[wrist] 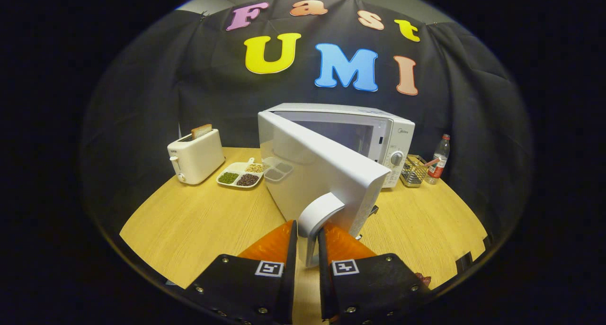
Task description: Open the microwave, put the food inside, and close the microwave door.
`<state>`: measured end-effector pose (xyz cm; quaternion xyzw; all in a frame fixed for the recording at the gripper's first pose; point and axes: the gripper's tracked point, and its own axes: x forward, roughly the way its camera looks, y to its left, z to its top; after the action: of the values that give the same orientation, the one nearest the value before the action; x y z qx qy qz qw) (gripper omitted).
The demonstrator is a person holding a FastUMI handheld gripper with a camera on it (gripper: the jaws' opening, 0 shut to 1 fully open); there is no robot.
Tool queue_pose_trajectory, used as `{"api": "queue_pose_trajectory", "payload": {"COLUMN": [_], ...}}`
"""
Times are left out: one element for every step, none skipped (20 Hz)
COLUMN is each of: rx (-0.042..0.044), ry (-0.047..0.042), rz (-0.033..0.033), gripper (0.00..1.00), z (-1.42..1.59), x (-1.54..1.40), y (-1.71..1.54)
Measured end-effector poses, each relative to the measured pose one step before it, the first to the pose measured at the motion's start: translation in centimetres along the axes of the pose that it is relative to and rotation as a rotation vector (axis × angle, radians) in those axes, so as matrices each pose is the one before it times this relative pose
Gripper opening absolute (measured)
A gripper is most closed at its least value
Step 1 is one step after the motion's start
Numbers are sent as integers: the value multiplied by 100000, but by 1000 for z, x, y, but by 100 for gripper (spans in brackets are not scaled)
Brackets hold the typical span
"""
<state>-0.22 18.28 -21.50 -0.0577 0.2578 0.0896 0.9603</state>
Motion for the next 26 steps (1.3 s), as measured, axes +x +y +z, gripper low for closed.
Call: {"api": "queue_pose_trajectory", "payload": {"rx": [-422, -58, 37, 272, 189, -262, -81, 109, -23, -211, -724, -1083, -1034, -700, -694, -553, -562, -882, -920, -742, -866, -311, 1032, 2365, 3333, 3296], "ry": [-429, 33, 323, 288, 102, 200, 201, 391, 1131, 573, -403, -914, -1133, -713, -599, -1136, -2720, -3432, -2539, -1084, -406, -597, -493, 5, 614, 803], "rz": [928, 1145, 1817, 2278, 2770, 3667, 4361, 5331, 5928, 4965, 4259, 3170, 3289, 3673, 1764, 2273, 743, 593, 277, -1097, -2177, -2927, -3389, -3211, -2890, -2484], "gripper": [23, 23, 23, 23, 23, 23, 23, 23, 23, 23, 23, 23, 23, 31, 37, 42, 43, 43, 48, 72, 96, 96, 96, 96, 96, 96], "z": [-221, -241, -352, -225, -302, -152, -179, -65, -299, -175, 60, 198, 142, -83, 181, 309, 672, 725, 636, 194, 120, 150, 68, -114, -216, -195], "x": [-187, -241, -219, -259, -230, -310, -286, -308, -233, -372, -678, -737, -909, -510, -940, -968, -1064, -1039, -728, -751, -579, -614, -482, -295, -242, -244], "y": [799, 714, 837, 976, 892, 1016, 1017, 1150, 1094, 902, 557, 409, 340, 577, -99, 213, -187, -304, -487, -973, -1304, -1540, -1656, -1553, -1512, -1325]}}
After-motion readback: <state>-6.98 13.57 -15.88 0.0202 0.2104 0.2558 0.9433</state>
